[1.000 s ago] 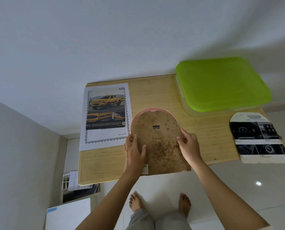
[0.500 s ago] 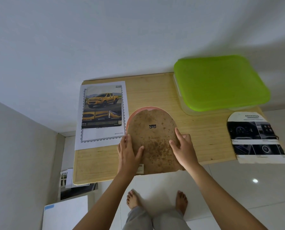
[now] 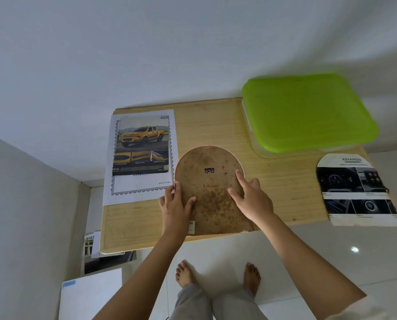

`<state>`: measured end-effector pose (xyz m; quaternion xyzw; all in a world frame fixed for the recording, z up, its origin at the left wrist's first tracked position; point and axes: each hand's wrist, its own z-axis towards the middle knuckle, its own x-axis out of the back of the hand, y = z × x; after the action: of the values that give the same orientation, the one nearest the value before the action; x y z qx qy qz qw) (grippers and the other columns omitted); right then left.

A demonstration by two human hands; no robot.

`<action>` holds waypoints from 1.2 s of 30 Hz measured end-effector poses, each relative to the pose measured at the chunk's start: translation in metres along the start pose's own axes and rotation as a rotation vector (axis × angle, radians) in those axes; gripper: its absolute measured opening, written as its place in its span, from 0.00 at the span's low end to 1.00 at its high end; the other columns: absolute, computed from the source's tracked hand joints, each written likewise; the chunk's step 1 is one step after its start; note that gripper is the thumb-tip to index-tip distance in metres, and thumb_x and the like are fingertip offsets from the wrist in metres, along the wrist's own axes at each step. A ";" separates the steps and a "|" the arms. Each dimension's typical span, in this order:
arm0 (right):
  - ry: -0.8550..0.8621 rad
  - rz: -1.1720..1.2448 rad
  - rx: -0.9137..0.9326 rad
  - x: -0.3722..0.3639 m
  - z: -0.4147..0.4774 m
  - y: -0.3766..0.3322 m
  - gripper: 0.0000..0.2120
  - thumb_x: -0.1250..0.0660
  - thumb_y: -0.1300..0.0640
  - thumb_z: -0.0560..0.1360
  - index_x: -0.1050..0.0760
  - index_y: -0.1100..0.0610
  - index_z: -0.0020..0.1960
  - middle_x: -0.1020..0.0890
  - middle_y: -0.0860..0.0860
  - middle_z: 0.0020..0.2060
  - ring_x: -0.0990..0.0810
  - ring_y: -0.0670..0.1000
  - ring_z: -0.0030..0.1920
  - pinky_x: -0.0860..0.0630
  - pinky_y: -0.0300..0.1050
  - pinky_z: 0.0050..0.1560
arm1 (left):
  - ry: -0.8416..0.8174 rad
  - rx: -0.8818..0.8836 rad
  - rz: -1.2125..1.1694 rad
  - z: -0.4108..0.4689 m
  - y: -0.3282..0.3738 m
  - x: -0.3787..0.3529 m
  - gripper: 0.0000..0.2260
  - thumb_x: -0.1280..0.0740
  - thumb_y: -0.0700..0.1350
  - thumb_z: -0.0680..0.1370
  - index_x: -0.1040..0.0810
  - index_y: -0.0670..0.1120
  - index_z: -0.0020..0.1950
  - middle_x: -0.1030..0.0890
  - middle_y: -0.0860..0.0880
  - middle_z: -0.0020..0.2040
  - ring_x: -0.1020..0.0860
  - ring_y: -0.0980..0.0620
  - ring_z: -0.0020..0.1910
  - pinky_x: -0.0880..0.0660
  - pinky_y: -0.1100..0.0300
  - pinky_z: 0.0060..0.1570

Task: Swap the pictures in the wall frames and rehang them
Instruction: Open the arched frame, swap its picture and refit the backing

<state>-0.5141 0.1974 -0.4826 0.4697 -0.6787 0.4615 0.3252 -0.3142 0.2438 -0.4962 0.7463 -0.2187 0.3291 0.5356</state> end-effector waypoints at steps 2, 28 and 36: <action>-0.007 -0.022 0.004 0.001 0.001 0.000 0.29 0.50 0.36 0.77 0.54 0.41 0.74 0.33 0.53 0.55 0.27 0.52 0.40 0.29 0.44 0.38 | 0.005 -0.003 0.004 0.000 0.001 -0.001 0.30 0.39 0.54 0.78 0.45 0.47 0.75 0.39 0.47 0.69 0.40 0.48 0.64 0.34 0.54 0.62; -0.006 0.168 0.112 0.002 -0.014 0.018 0.48 0.26 0.36 0.60 0.46 0.43 0.74 0.37 0.48 0.53 0.29 0.48 0.50 0.27 0.43 0.45 | 0.007 -0.147 0.124 -0.011 -0.021 -0.001 0.28 0.39 0.55 0.77 0.41 0.48 0.74 0.39 0.50 0.75 0.42 0.52 0.73 0.42 0.57 0.69; -0.003 0.217 0.178 -0.006 -0.028 0.022 0.52 0.27 0.34 0.59 0.48 0.47 0.75 0.40 0.51 0.62 0.36 0.50 0.64 0.32 0.43 0.61 | -0.075 -0.204 0.236 -0.018 -0.028 0.000 0.38 0.60 0.70 0.72 0.53 0.49 0.76 0.51 0.50 0.77 0.54 0.53 0.76 0.50 0.57 0.71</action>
<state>-0.5327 0.2288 -0.4850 0.4210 -0.6826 0.5516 0.2294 -0.2997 0.2698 -0.5111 0.6690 -0.3571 0.3378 0.5575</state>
